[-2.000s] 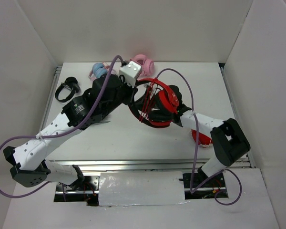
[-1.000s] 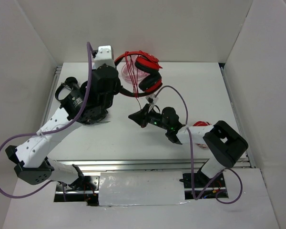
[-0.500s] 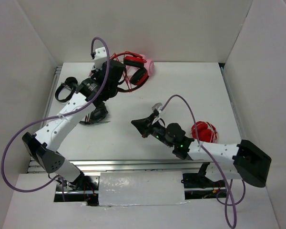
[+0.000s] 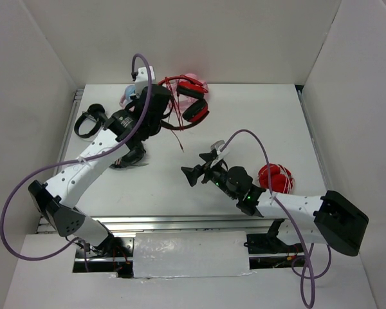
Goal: Wrap the headphones
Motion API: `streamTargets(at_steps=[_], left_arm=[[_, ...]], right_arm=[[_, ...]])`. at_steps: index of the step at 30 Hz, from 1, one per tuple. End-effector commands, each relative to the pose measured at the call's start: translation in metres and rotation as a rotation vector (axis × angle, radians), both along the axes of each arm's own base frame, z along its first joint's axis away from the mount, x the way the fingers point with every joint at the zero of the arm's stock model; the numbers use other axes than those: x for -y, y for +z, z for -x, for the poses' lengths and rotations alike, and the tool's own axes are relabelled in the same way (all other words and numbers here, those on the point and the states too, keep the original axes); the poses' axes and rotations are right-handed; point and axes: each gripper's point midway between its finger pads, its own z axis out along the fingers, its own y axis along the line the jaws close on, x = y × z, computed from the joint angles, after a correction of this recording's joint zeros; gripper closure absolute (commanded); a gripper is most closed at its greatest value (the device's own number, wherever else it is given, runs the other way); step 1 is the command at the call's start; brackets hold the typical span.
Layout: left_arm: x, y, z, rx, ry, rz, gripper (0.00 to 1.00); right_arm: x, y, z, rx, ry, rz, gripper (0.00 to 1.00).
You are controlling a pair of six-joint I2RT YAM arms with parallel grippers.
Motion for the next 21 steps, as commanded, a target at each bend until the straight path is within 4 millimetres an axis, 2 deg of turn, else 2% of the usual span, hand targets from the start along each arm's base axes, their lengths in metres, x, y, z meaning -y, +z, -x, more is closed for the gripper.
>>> streamTargets(at_steps=[1, 7, 11, 17, 21], left_arm=[[0.011, 0.078, 0.015, 0.202, -0.060, 0.155, 1.00], [0.031, 0.106, 0.043, 0.255, -0.146, 0.162, 1.00], [0.035, 0.125, 0.058, 0.290, -0.176, 0.164, 1.00], [0.044, 0.139, 0.072, 0.307, -0.222, 0.148, 1.00], [0.046, 0.145, 0.078, 0.314, -0.238, 0.152, 1.00]], right_arm=[[0.005, 0.022, -0.011, 0.108, -0.005, -0.037, 0.00], [0.008, 0.037, -0.030, 0.202, -0.013, -0.026, 0.00], [0.005, 0.051, -0.038, 0.251, -0.006, -0.049, 0.00], [-0.002, 0.075, -0.050, 0.308, -0.002, -0.077, 0.00], [-0.004, 0.079, -0.058, 0.321, -0.006, -0.103, 0.00]])
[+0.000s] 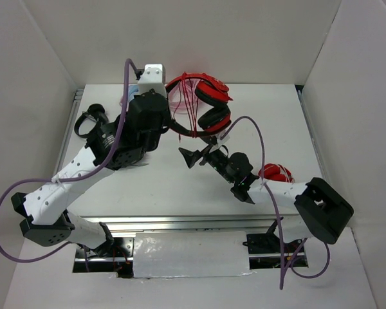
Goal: Wrap the headphones
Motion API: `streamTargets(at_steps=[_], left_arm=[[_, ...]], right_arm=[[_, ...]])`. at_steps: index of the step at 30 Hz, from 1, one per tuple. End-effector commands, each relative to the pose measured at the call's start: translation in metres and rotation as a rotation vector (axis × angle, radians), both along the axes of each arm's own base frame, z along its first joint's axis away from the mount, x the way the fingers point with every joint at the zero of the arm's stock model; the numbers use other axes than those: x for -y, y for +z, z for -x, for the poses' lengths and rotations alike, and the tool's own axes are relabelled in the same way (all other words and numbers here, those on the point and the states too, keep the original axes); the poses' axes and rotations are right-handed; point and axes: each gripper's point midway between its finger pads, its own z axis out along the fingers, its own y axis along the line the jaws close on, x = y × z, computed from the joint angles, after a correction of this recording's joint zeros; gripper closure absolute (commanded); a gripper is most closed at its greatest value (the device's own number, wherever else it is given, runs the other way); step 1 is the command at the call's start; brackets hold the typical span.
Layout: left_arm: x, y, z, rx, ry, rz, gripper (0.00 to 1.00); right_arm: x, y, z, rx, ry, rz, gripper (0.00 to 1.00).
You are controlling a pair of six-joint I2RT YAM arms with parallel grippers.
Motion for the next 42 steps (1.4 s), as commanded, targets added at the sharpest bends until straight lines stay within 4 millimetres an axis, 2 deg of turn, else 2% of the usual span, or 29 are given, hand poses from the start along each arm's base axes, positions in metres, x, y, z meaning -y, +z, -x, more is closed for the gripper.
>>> streamTargets(at_steps=[1, 5, 8, 9, 11, 12, 13, 14, 19, 20, 21, 23, 26, 29, 30, 31, 33, 34, 35, 36, 38, 40, 42], left_arm=[[-0.011, 0.049, 0.010, 0.106, 0.017, 0.123, 1.00], [-0.008, 0.052, 0.014, 0.110, 0.004, 0.131, 1.00], [-0.004, 0.056, 0.017, 0.114, -0.024, 0.142, 1.00], [-0.003, 0.057, 0.019, 0.114, -0.034, 0.138, 1.00], [-0.004, 0.058, 0.019, 0.115, -0.025, 0.136, 1.00], [-0.006, 0.058, 0.019, 0.113, -0.019, 0.129, 1.00], [-0.008, 0.058, 0.019, 0.114, -0.010, 0.127, 1.00], [-0.010, 0.057, 0.019, 0.114, -0.001, 0.124, 1.00], [-0.021, 0.056, 0.017, 0.126, 0.061, 0.119, 1.00], [-0.022, 0.054, 0.016, 0.124, 0.071, 0.114, 1.00], [-0.025, 0.053, 0.014, 0.122, 0.090, 0.110, 1.00], [-0.027, 0.050, 0.010, 0.119, 0.109, 0.100, 1.00], [-0.037, 0.045, 0.003, 0.111, 0.167, 0.089, 1.00], [-0.044, 0.040, -0.005, 0.102, 0.207, 0.104, 1.00], [-0.046, 0.037, -0.009, 0.097, 0.229, 0.122, 1.00], [-0.046, 0.031, -0.012, 0.085, 0.241, 0.112, 1.00], [-0.046, 0.023, -0.016, 0.067, 0.262, 0.113, 1.00], [-0.045, 0.016, -0.019, 0.056, 0.269, 0.099, 1.00], [-0.044, 0.008, -0.022, 0.041, 0.276, 0.088, 1.00], [-0.046, 0.003, -0.028, 0.031, 0.291, 0.094, 1.00], [-0.043, -0.013, -0.035, -0.012, 0.282, 0.082, 1.00], [-0.045, -0.028, -0.045, -0.041, 0.291, 0.095, 1.00], [-0.038, -0.051, -0.052, -0.073, 0.271, 0.095, 1.00]], right_arm=[[-0.003, 0.041, -0.008, 0.104, 0.005, -0.093, 0.00], [-0.013, 0.039, -0.010, 0.090, 0.045, -0.114, 0.00], [-0.020, 0.036, -0.014, 0.072, 0.061, -0.132, 0.11], [-0.020, 0.037, -0.015, 0.066, 0.064, -0.148, 0.38], [-0.019, 0.041, -0.013, 0.072, 0.065, -0.185, 0.68], [-0.014, 0.040, -0.011, 0.064, 0.054, -0.207, 0.99], [-0.013, 0.039, -0.008, 0.067, 0.054, -0.218, 1.00], [-0.009, 0.048, -0.004, 0.091, 0.052, -0.238, 1.00], [-0.004, 0.035, 0.009, 0.064, 0.060, -0.181, 1.00], [-0.006, 0.040, 0.018, 0.073, 0.076, -0.185, 1.00], [-0.004, 0.029, 0.023, 0.058, 0.078, -0.165, 1.00], [0.003, 0.031, 0.033, 0.058, 0.070, -0.170, 1.00], [0.011, 0.018, 0.050, 0.016, 0.066, -0.156, 1.00], [0.009, -0.001, 0.067, -0.038, 0.097, -0.116, 1.00], [0.000, -0.008, 0.079, -0.055, 0.131, -0.098, 1.00], [-0.005, -0.015, 0.085, -0.073, 0.148, -0.074, 1.00], [-0.013, -0.016, 0.093, -0.079, 0.159, -0.054, 1.00], [-0.022, -0.015, 0.105, -0.080, 0.192, -0.040, 1.00], [-0.026, -0.022, 0.110, -0.093, 0.199, -0.002, 1.00], [-0.031, -0.013, 0.112, -0.086, 0.205, -0.004, 1.00], [-0.037, -0.014, 0.121, -0.107, 0.228, 0.030, 1.00], [-0.042, 0.003, 0.125, -0.106, 0.249, 0.015, 1.00], [-0.045, 0.012, 0.126, -0.135, 0.257, 0.023, 1.00]])
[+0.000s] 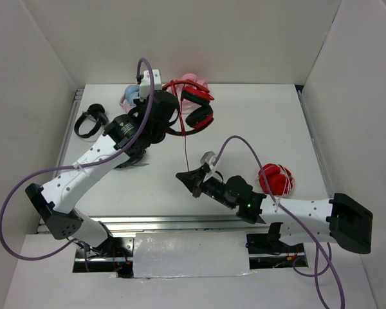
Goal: Wrap the headphones
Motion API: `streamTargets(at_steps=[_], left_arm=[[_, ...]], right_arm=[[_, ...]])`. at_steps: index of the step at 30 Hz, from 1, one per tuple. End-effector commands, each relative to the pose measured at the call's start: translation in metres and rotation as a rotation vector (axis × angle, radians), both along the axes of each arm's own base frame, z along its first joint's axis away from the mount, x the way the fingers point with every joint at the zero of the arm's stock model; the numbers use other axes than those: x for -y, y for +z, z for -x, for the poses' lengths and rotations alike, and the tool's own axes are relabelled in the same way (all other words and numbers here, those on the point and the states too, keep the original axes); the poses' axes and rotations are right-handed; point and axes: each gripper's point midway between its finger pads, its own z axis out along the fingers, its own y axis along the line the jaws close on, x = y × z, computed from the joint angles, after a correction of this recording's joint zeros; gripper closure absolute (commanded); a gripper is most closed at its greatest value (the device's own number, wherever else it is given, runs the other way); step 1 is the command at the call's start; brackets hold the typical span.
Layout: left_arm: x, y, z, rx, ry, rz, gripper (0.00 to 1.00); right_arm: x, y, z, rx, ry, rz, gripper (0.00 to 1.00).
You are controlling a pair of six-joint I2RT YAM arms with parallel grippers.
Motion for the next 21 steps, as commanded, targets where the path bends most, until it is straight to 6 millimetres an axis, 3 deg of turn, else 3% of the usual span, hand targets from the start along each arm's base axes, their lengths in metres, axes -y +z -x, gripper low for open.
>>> streamTargets(at_steps=[1, 2, 3, 5, 6, 7, 9, 10, 15, 21], left_arm=[[0.004, -0.009, -0.018, 0.057, 0.054, 0.161, 1.00], [0.006, -0.016, -0.019, 0.049, 0.055, 0.159, 1.00], [0.011, -0.022, -0.021, 0.046, 0.043, 0.175, 1.00], [0.017, -0.047, -0.021, 0.012, 0.014, 0.157, 1.00], [0.021, -0.050, -0.022, 0.019, 0.001, 0.178, 1.00], [0.024, -0.069, -0.020, -0.014, -0.017, 0.164, 1.00], [0.029, -0.081, -0.020, -0.022, -0.038, 0.181, 1.00], [0.033, -0.097, -0.017, -0.054, -0.062, 0.171, 1.00], [0.045, -0.140, -0.010, -0.115, -0.144, 0.140, 1.00], [0.074, -0.183, 0.000, -0.190, -0.283, 0.133, 1.00]], right_arm=[[-0.002, 0.029, 0.004, -0.021, 0.010, 0.010, 1.00], [0.001, 0.024, 0.001, -0.050, -0.002, 0.047, 1.00], [-0.001, 0.042, 0.000, -0.073, 0.008, 0.011, 1.00], [0.003, 0.040, -0.007, -0.167, -0.011, 0.023, 1.00], [0.008, 0.053, -0.019, -0.192, -0.041, 0.001, 1.00], [0.008, 0.051, -0.025, -0.234, -0.054, 0.006, 1.00], [0.017, 0.047, -0.042, -0.349, -0.097, 0.005, 1.00], [0.018, 0.042, -0.048, -0.388, -0.104, 0.011, 1.00], [0.040, 0.015, -0.079, -0.577, -0.195, 0.028, 1.00], [0.043, -0.021, -0.087, -0.722, -0.198, 0.085, 1.00]])
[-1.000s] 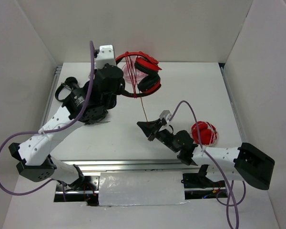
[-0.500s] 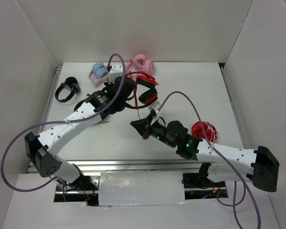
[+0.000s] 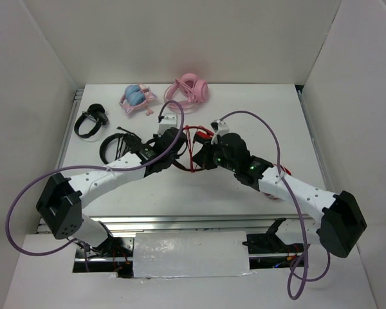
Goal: Wrap the headphones
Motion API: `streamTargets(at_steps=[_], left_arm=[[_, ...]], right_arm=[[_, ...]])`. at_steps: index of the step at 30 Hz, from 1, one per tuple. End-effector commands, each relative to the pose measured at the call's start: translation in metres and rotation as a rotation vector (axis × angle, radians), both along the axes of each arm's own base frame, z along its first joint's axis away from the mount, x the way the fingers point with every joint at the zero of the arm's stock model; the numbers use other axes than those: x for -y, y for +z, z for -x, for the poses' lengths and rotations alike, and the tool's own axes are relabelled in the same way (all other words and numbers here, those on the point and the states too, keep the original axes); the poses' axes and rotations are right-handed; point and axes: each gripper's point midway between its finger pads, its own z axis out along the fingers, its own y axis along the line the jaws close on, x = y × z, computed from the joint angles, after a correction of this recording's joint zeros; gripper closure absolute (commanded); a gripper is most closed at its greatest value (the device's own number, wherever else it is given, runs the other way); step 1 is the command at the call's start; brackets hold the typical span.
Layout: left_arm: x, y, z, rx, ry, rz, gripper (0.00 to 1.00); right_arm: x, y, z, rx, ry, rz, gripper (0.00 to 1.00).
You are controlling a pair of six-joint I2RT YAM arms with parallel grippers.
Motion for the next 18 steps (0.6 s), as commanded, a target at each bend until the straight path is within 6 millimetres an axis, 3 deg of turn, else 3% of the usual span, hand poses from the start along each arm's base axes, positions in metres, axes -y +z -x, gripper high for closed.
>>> streamTargets(at_steps=[1, 9, 13, 18], left_arm=[[0.038, 0.011, -0.007, 0.053, -0.104, 0.127, 1.00], [0.062, -0.040, -0.006, -0.068, -0.198, 0.075, 1.00], [0.078, -0.056, -0.007, -0.110, -0.266, 0.069, 1.00], [0.080, -0.080, -0.014, -0.165, -0.250, 0.009, 1.00]], right_arm=[[-0.006, 0.006, -0.002, -0.084, 0.014, -0.048, 1.00], [-0.003, -0.025, -0.011, -0.179, 0.020, 0.004, 1.00], [0.001, -0.042, -0.018, -0.205, 0.010, 0.069, 0.98], [0.016, -0.076, -0.033, -0.296, -0.107, 0.181, 0.99]])
